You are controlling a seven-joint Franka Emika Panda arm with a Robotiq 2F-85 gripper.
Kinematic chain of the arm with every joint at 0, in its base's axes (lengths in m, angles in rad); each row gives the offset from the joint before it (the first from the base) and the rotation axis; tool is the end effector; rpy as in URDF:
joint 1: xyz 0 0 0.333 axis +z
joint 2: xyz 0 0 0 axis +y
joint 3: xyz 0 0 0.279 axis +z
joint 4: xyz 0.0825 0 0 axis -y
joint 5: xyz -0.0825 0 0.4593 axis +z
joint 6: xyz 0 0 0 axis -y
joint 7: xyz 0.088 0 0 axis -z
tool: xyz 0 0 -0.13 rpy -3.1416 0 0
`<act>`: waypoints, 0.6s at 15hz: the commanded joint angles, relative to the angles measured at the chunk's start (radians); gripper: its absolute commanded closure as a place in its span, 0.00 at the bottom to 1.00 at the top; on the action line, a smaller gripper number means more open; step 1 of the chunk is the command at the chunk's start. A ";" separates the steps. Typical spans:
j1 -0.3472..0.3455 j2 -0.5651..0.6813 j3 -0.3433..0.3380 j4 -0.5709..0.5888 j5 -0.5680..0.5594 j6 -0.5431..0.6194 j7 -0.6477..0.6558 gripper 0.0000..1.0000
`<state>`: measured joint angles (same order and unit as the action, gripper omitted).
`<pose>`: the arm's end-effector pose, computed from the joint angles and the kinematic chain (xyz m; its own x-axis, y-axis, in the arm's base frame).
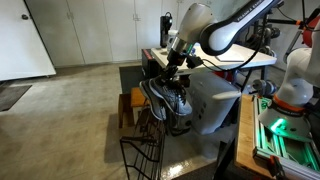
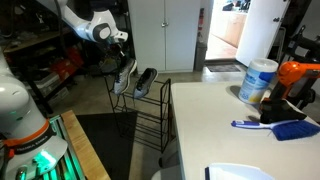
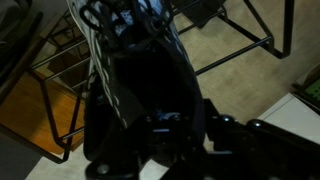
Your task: Pick up the shoe on the right side of the shoe rack and move it on the left side of the shoe on the shoe rack
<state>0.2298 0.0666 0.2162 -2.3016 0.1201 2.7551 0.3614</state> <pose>0.5528 0.2610 0.2484 0.9478 -0.0564 0.3138 0.0159 -0.9746 -0.2234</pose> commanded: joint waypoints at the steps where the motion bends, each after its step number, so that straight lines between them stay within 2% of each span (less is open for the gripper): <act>1: 0.012 0.013 0.037 -0.086 0.118 0.237 -0.091 0.95; 4: -0.011 0.078 0.115 -0.092 0.248 0.425 -0.216 0.95; 6: -0.062 0.133 0.208 -0.058 0.304 0.496 -0.289 0.95; 9: -0.186 0.215 0.355 -0.018 0.264 0.568 -0.314 0.95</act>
<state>0.1638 0.1999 0.4395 -2.3738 0.3883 3.2571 0.0981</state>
